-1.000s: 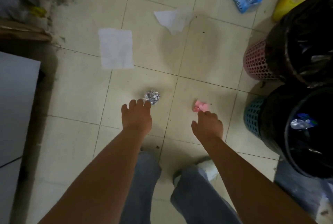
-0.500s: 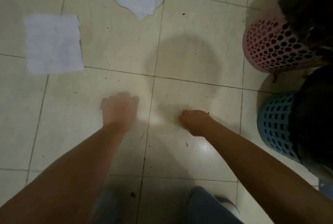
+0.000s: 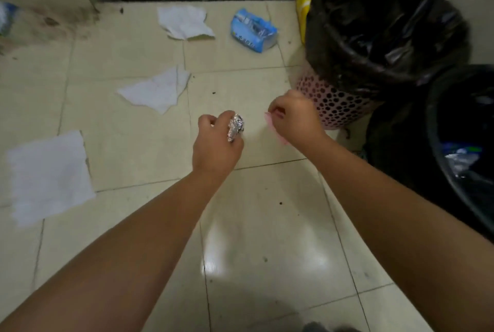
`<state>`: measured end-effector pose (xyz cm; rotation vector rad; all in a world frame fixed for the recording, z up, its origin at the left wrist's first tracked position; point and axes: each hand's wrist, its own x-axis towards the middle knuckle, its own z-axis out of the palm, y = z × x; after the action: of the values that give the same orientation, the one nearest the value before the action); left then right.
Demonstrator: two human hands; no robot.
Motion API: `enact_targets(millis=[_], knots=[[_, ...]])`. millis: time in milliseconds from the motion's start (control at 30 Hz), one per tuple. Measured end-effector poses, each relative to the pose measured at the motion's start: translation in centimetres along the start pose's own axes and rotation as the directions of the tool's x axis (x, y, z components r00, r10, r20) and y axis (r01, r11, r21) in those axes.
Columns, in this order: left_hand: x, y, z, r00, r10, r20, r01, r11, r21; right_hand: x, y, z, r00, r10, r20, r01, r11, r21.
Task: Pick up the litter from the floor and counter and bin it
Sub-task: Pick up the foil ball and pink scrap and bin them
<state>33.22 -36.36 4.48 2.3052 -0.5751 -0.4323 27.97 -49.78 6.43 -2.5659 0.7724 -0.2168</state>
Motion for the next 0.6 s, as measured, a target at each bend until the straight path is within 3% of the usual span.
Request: enact_targets(millis=[100,233,367,500,533,600], knots=[[1.3,6.1,-0.1,0.988,0.139,-0.067,-0.149,0.974,-0.169,-0.3,-0.1,-6.7,0.952,0.109,-0.287,-0.061,0.983,0.170],[0.8,14.3,0.6,0.939,0.329,-0.097,-0.342,0.875,-0.344,-2.8,2.6,-15.7,0.769,0.274,-0.577,-0.161,0.957,0.240],[-1.8,21.9,2.8,0.859,0.512,-0.017,-0.459,0.754,-0.469,-7.0,7.0,-21.5,0.565,0.469,-0.679,-0.327,0.883,0.337],[-3.5,26.6,6.1,0.785,0.606,0.129,-0.479,0.725,-0.495,-11.2,10.9,-23.5,0.366,0.612,-0.701,-0.400,0.784,0.475],[-3.7,27.1,7.2,0.758,0.624,0.190,-0.487,0.734,-0.473,-12.0,11.6,-23.6,0.350,0.637,-0.687,-0.425,0.761,0.490],[-3.8,27.2,8.9,0.703,0.625,0.339,-0.528,0.778,-0.339,-13.1,12.8,-23.3,0.384,0.696,-0.606,-0.570,0.695,0.438]])
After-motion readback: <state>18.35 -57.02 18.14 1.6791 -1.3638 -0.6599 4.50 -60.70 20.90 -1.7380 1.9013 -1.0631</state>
